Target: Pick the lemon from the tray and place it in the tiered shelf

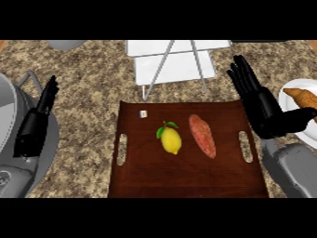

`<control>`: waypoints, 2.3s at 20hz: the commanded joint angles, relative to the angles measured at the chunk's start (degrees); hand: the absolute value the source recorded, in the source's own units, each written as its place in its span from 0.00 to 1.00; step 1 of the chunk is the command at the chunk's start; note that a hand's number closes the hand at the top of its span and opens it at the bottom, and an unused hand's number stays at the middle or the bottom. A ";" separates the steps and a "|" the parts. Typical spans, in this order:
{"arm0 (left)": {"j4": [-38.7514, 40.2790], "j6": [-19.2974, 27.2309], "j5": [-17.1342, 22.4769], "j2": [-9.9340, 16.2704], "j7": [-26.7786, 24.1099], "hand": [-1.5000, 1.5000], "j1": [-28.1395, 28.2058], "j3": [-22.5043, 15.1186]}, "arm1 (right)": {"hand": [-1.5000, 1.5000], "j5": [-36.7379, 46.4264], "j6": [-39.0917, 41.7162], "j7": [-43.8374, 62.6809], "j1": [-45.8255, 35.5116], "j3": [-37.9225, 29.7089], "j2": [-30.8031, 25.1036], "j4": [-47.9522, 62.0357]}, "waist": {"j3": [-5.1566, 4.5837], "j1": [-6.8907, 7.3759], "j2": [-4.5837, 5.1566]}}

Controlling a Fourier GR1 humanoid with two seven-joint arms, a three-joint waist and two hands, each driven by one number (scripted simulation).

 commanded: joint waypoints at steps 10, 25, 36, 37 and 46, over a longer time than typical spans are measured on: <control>0.89 -13.55 5.52 -3.30 10.08 0.50 10.32 -0.20 | 1.00 22.60 -31.54 20.23 9.48 -0.12 -8.54 4.00 | -0.33 -1.72 -1.58; 1.91 -13.85 3.17 -7.19 12.04 0.50 8.74 -0.93 | 0.00 39.02 -17.10 55.12 1.29 21.85 -7.48 -20.03 | -0.41 0.01 -1.62; 1.27 -15.48 2.92 -5.99 13.19 0.50 7.02 -0.82 | 0.00 53.69 8.77 86.76 -18.18 31.06 -5.64 -8.06 | -0.44 2.03 -1.67; 1.83 -13.16 0.84 -8.76 11.44 0.50 9.32 -3.21 | 0.00 53.73 10.31 88.89 -19.75 31.30 -3.02 -7.50 | -0.42 2.09 -1.64; 2.26 -15.03 1.64 -7.51 11.48 0.50 7.17 -1.01 | 0.00 52.60 13.73 91.50 -25.96 27.89 15.59 11.32 | -0.21 1.60 -1.13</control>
